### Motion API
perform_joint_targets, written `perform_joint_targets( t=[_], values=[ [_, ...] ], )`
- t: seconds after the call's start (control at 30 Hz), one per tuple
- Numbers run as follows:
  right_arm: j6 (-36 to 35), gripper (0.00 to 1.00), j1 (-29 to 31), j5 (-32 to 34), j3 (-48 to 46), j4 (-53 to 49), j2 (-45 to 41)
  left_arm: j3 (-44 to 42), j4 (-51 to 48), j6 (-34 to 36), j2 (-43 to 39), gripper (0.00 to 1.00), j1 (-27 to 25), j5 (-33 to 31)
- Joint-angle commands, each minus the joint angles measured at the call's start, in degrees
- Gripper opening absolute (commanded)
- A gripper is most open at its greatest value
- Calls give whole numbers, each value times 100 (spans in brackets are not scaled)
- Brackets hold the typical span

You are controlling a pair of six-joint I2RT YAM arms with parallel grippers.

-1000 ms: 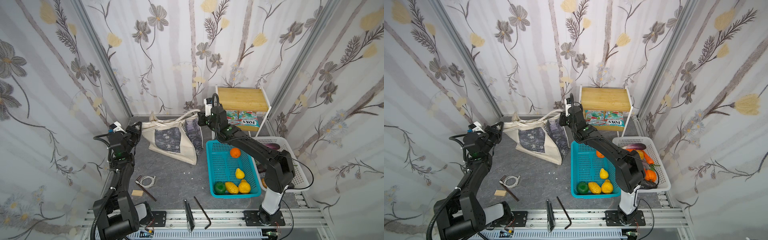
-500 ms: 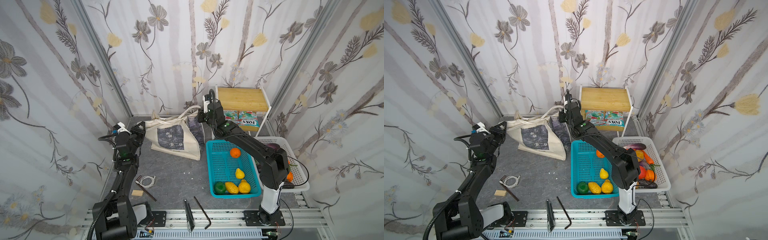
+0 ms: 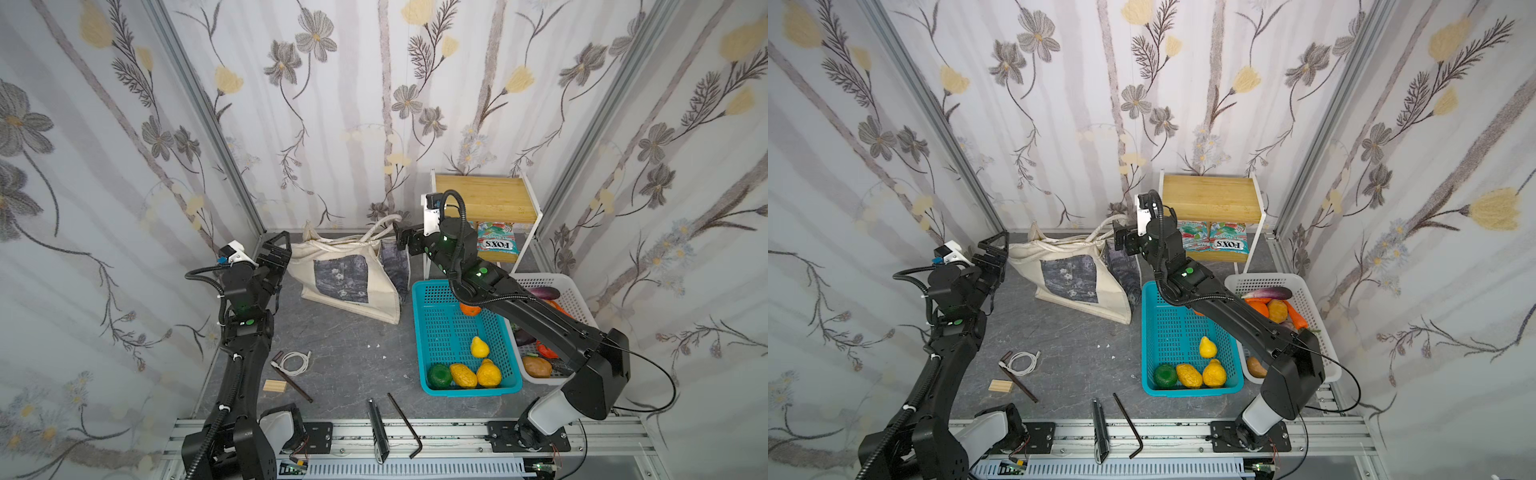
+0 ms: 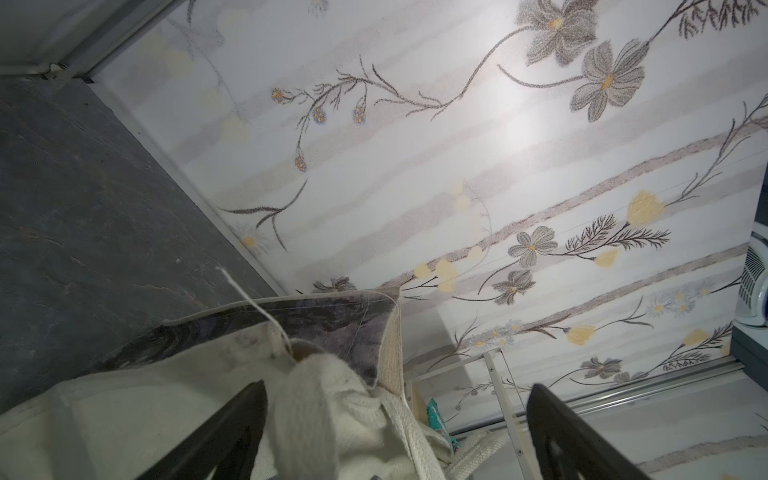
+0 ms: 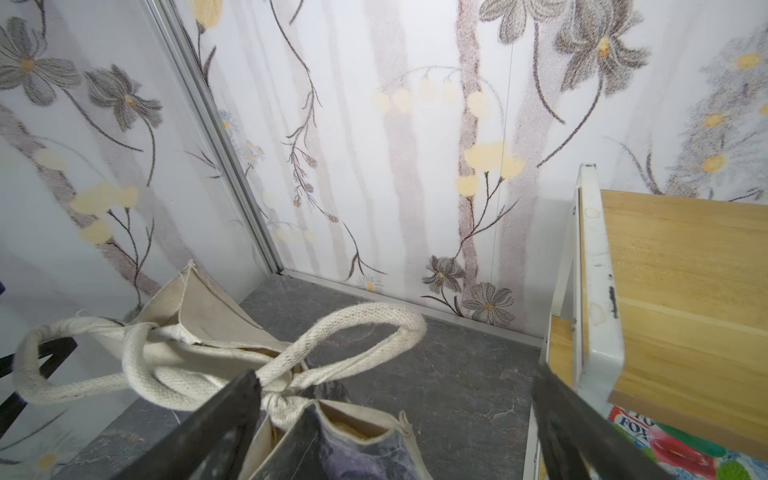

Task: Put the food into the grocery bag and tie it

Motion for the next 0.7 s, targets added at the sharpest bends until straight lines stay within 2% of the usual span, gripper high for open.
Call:
perform_joint_targets(
  t=[0.0, 0.2, 0.4, 0.47, 0.53, 0.67],
  values=[
    [52, 99, -3, 31, -367, 352, -453, 135, -1223, 933, -284, 100, 18, -97],
    [63, 100, -104, 476, -1709, 235, -1867, 24, -2545, 2070, -1255, 100, 19, -572],
    [275, 100, -737, 799, -3274, -28, -3084, -914, -2600, 2245, -2207, 100, -240, -781],
    [449, 100, -1031, 833, -3748, 28, -3451, -1210, -2574, 2181, -2438, 100, -568, -1170],
    [474, 100, -1396, 810, -4359, 311, -3744, -1454, -2500, 2120, -2529, 100, -1138, -1774],
    [336, 100, -2246, 1034, -5405, 1237, -4038, -1935, -1823, 2007, -2247, 100, -2303, -3039]
  ],
)
